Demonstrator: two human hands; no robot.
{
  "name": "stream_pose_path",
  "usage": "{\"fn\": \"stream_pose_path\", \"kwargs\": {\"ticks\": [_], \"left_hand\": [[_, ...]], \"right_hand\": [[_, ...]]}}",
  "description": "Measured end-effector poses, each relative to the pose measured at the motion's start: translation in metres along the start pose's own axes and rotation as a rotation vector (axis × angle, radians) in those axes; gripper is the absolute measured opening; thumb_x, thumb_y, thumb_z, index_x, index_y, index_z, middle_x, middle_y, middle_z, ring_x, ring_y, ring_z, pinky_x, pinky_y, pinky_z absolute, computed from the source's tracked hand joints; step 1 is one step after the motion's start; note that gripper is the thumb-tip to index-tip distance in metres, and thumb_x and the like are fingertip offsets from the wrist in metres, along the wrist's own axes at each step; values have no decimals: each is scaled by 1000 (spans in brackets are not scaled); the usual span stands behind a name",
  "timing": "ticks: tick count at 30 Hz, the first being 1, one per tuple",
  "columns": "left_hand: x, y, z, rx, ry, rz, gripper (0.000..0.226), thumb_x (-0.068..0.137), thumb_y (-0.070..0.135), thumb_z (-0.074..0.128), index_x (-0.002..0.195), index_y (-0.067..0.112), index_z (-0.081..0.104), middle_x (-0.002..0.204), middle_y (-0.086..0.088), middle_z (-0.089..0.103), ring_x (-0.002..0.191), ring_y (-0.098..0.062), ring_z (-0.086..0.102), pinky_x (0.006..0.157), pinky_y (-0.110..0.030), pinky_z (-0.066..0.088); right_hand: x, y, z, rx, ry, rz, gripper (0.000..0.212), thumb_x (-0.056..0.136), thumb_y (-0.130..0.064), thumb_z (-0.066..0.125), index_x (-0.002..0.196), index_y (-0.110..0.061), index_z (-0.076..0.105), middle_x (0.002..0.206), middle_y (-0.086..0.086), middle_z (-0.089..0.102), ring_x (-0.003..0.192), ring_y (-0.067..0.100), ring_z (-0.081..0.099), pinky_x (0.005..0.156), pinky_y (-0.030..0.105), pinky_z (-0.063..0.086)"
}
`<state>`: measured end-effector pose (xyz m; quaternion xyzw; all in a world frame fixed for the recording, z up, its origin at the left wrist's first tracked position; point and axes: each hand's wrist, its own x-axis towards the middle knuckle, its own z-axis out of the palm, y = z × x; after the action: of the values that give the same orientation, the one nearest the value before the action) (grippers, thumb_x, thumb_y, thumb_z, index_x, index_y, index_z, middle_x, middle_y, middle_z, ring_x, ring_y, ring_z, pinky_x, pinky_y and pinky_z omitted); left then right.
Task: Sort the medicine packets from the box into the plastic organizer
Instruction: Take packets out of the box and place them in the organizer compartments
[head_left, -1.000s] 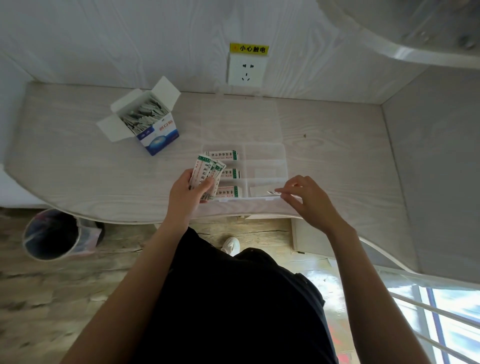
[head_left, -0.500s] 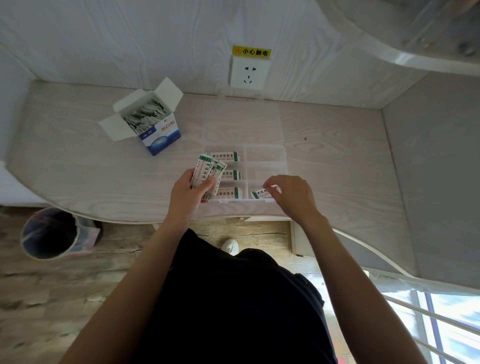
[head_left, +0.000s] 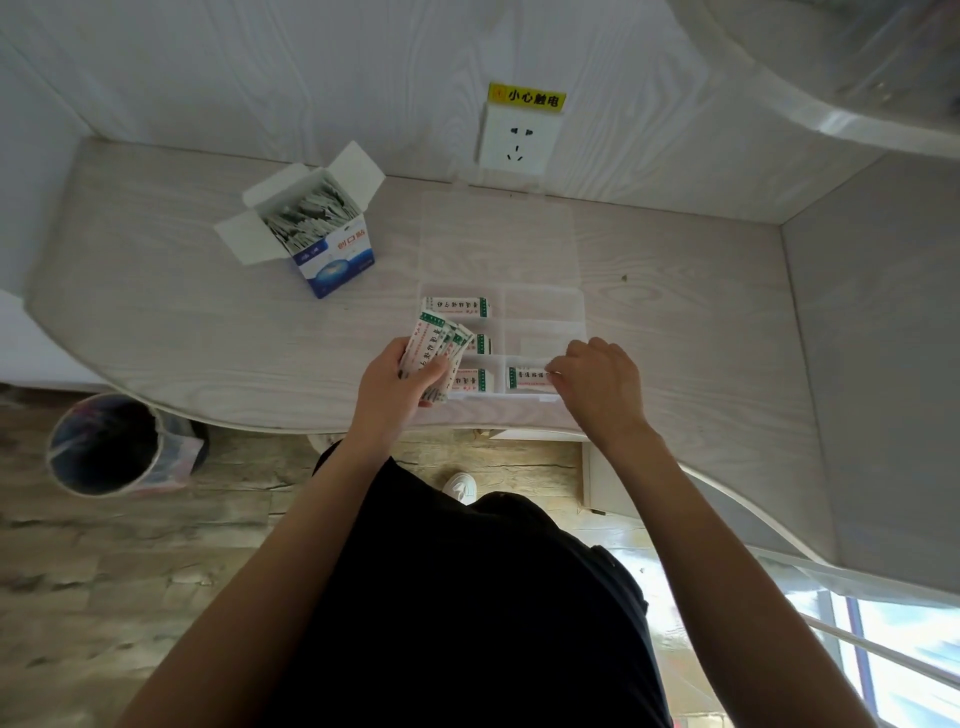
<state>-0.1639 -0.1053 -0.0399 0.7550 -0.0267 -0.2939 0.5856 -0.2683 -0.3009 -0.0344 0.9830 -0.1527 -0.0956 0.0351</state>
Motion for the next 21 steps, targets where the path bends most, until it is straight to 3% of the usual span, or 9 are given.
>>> {"fn": "stream_pose_path", "kwargs": {"ticks": [2,4,8,17,21], "left_hand": [[-1,1,0,-2,-2,0,23,88,19,63,108,12,55,89,7,59,78,-5,59,51,-9,48],[-2,2,-1,-5,-1,7,20,88,19,62,106,14,55,88,9,59,77,-4,59,51,-9,48],[-2,3,-1,-5,-4,8,18,88,19,62,104,16,54,88,9,59,78,-5,59,52,-11,49],[-4,4,3,4,-45,8,21,88,20,62,107,17,54,96,4,61,83,-8,62,56,-16,53],[-6,7,7,16,-96,8,17,88,19,62,103,18,54,92,6,61,80,-7,61,55,-16,53]], "right_hand": [[3,0,2,76,-44,10,27,98,-26,44,110,-24,67,96,-1,64,85,19,61,68,27,41],[5,0,3,107,-89,51,29,99,-27,41,111,-27,67,96,-2,63,84,19,61,62,26,38],[6,7,3,261,-138,103,25,96,-29,47,105,-26,70,100,-5,68,89,17,61,68,27,41],[10,-1,3,274,-164,146,22,94,-31,52,105,-25,71,100,-2,71,89,18,64,71,26,44],[5,-10,-1,551,-115,262,20,90,-33,58,96,-24,74,91,-3,72,83,13,64,72,28,49]]}}
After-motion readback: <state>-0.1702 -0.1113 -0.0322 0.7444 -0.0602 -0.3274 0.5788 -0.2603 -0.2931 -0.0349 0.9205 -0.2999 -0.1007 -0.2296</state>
